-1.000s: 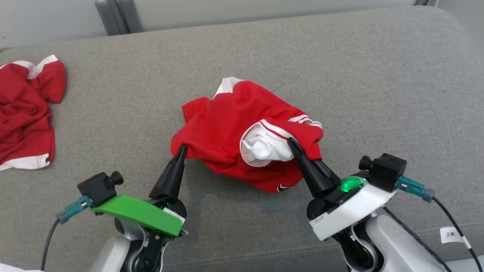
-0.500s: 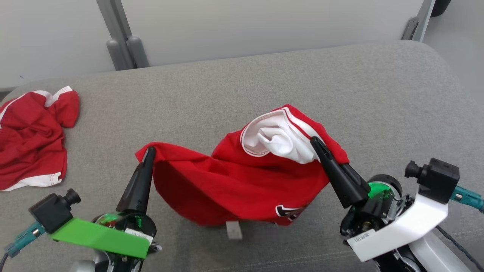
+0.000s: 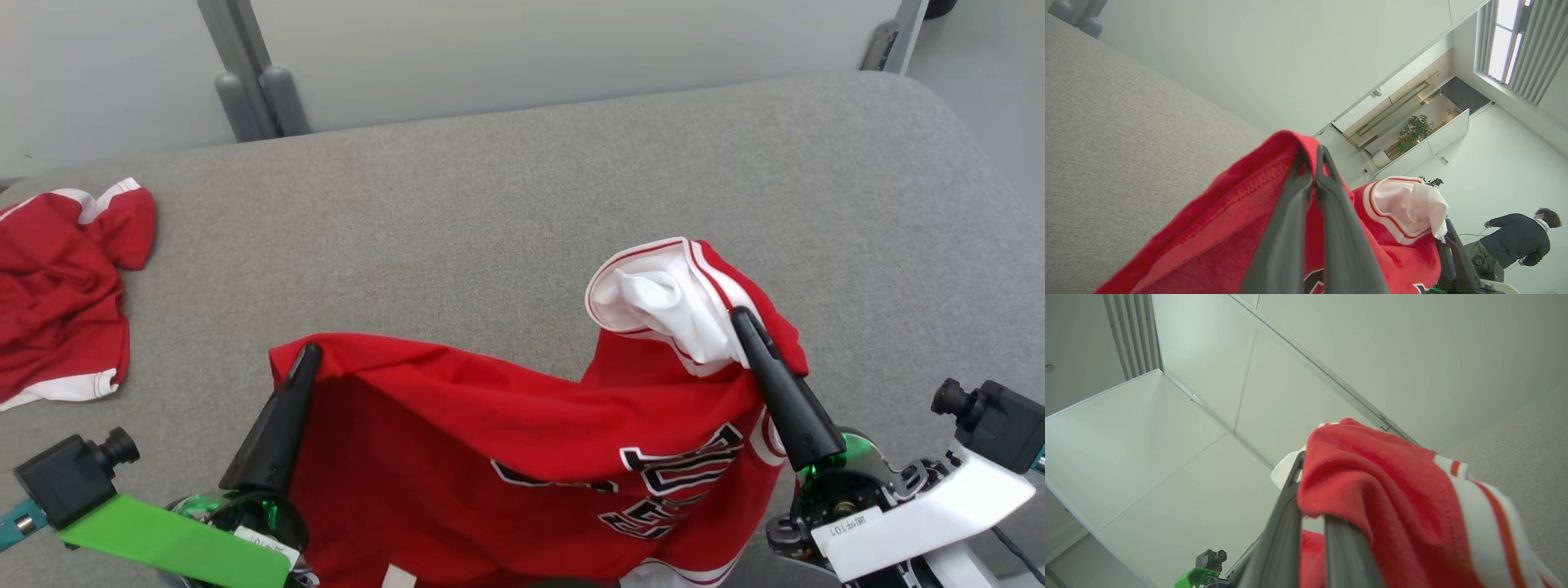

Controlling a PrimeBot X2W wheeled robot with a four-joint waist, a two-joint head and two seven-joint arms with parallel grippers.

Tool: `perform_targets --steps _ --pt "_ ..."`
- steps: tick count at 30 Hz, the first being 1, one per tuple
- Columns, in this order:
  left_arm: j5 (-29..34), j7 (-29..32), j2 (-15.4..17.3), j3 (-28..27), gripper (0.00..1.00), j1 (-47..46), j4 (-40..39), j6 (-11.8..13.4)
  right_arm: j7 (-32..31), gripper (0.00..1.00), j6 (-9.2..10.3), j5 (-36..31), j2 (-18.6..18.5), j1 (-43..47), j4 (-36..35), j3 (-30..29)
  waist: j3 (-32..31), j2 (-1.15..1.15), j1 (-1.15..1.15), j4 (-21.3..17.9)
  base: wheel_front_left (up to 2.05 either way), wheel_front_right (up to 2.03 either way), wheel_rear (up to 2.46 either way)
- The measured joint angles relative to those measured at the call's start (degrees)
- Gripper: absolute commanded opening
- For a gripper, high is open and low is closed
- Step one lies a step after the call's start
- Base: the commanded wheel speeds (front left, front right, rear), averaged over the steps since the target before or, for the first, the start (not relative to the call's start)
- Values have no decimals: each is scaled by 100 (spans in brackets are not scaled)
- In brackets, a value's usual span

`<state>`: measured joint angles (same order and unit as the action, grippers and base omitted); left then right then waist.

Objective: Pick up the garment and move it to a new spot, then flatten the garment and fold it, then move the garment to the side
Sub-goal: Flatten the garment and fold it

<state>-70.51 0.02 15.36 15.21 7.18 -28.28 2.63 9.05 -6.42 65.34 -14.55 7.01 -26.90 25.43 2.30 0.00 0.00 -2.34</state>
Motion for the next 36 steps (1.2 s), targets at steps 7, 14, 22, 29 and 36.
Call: perform_targets --steps 7,14,22,29,36 --pt "-127 307 109 -74 0 -209 1 177 -3 0 280 181 177 -355 579 -335 482 0 0 2 0 0 0" --pt "-223 582 163 -221 0 -1101 470 264 -29 0 766 434 591 -1449 1250 -784 1020 0 0 41 0 0 0" --pt "-296 948 194 -266 0 -2248 1339 330 -11 0 1248 581 1026 -2959 1994 -1166 1659 0 0 152 0 0 0" --pt "-225 1102 185 -276 0 -3300 2082 353 -68 0 1347 565 1044 -4126 2792 -1218 2229 0 0 259 0 0 0" --pt "19 1076 43 -264 0 -4039 2961 353 52 0 1351 443 1084 -4764 3708 -1177 2714 0 1 328 0 0 0"
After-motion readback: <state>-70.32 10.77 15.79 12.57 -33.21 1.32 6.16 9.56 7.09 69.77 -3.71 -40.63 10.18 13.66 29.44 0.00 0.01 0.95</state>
